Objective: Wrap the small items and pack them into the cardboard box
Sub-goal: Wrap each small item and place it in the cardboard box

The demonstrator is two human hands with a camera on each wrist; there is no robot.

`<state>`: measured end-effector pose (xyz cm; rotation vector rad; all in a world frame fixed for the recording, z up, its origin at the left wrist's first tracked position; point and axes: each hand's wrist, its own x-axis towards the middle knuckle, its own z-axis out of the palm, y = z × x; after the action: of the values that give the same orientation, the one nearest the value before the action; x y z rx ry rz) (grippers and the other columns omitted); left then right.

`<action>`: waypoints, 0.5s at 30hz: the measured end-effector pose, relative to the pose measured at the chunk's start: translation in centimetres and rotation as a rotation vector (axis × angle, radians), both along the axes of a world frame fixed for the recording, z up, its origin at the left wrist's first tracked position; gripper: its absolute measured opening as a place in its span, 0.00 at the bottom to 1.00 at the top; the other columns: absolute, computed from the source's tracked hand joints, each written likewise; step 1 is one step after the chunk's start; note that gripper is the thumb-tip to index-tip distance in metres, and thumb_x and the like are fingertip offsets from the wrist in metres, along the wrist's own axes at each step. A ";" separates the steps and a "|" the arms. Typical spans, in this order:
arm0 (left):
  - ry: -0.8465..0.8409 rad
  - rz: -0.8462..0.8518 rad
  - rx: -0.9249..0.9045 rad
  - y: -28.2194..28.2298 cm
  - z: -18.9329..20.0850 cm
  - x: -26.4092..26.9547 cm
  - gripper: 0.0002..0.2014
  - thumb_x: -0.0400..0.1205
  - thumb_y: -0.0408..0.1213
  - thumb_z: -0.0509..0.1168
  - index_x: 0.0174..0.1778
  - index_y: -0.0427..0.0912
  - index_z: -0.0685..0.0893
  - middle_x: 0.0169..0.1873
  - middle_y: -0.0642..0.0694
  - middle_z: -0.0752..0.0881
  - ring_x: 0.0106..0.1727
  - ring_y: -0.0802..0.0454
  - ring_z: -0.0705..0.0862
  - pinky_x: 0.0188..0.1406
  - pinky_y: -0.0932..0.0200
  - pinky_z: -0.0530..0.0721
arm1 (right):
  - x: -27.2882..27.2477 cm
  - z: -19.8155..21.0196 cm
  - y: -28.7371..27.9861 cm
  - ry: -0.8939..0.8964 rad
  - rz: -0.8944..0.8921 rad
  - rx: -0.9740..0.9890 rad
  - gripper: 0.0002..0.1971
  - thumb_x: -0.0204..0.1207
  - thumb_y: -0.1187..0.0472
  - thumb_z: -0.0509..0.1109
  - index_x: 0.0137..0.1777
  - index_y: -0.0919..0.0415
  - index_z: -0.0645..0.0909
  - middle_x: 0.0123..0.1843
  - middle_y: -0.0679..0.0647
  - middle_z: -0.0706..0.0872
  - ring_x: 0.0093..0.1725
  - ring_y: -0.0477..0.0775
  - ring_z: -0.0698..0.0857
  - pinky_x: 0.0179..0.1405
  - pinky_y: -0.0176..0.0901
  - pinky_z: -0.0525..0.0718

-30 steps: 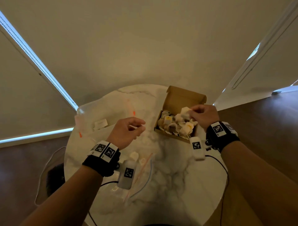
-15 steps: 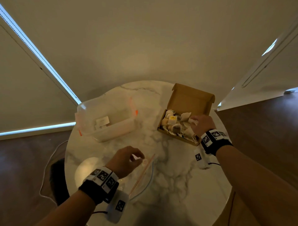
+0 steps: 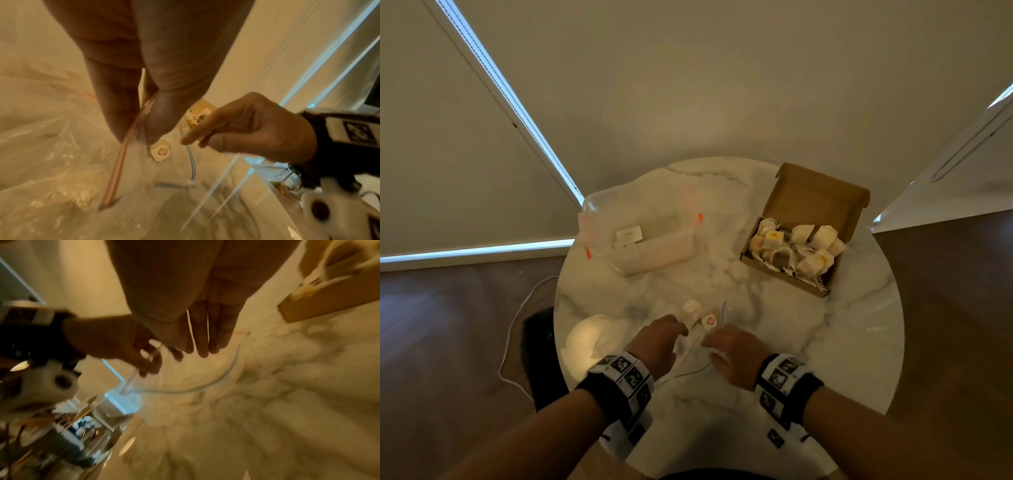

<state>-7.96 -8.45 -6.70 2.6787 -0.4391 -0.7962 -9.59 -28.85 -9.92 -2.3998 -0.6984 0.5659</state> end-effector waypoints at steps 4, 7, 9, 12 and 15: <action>-0.093 0.146 -0.122 0.7 1.5 1.0 0.21 0.77 0.29 0.69 0.66 0.49 0.81 0.61 0.48 0.78 0.54 0.47 0.83 0.56 0.54 0.82 | 0.2 -1.9 2.0 0.217 0.046 -0.252 0.19 0.83 0.57 0.59 0.73 0.57 0.75 0.74 0.57 0.76 0.73 0.60 0.74 0.74 0.51 0.72; -0.012 0.146 -0.440 1.2 2.7 0.4 0.19 0.78 0.33 0.73 0.64 0.50 0.83 0.60 0.53 0.80 0.50 0.57 0.85 0.50 0.61 0.87 | 0.9 -2.0 0.8 0.319 -0.161 -0.155 0.16 0.84 0.59 0.58 0.65 0.60 0.82 0.67 0.58 0.83 0.67 0.59 0.80 0.69 0.46 0.76; 0.041 0.184 -0.635 2.1 3.4 -0.2 0.13 0.78 0.32 0.73 0.56 0.50 0.88 0.58 0.54 0.84 0.52 0.59 0.87 0.50 0.64 0.86 | 1.4 -2.0 -0.5 0.414 -0.466 0.095 0.15 0.85 0.62 0.58 0.56 0.64 0.87 0.56 0.59 0.88 0.58 0.58 0.85 0.60 0.41 0.81; -0.182 0.393 -0.445 5.9 1.6 0.0 0.14 0.77 0.30 0.72 0.41 0.59 0.88 0.59 0.52 0.84 0.59 0.58 0.84 0.57 0.60 0.80 | 2.0 -1.5 -1.6 0.716 -0.990 0.493 0.22 0.83 0.51 0.61 0.47 0.68 0.89 0.46 0.61 0.92 0.49 0.60 0.90 0.52 0.46 0.84; 0.071 0.347 0.016 8.7 -0.6 -0.2 0.12 0.76 0.40 0.73 0.42 0.67 0.84 0.72 0.45 0.74 0.74 0.50 0.73 0.72 0.58 0.69 | 2.1 -0.4 -1.8 0.728 -1.036 0.498 0.17 0.76 0.54 0.73 0.44 0.71 0.88 0.44 0.68 0.91 0.43 0.61 0.90 0.50 0.53 0.87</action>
<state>-8.12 0.24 -7.34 2.6245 0.0511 -0.7854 -7.51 -30.64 -10.34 -1.5787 0.6312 0.6206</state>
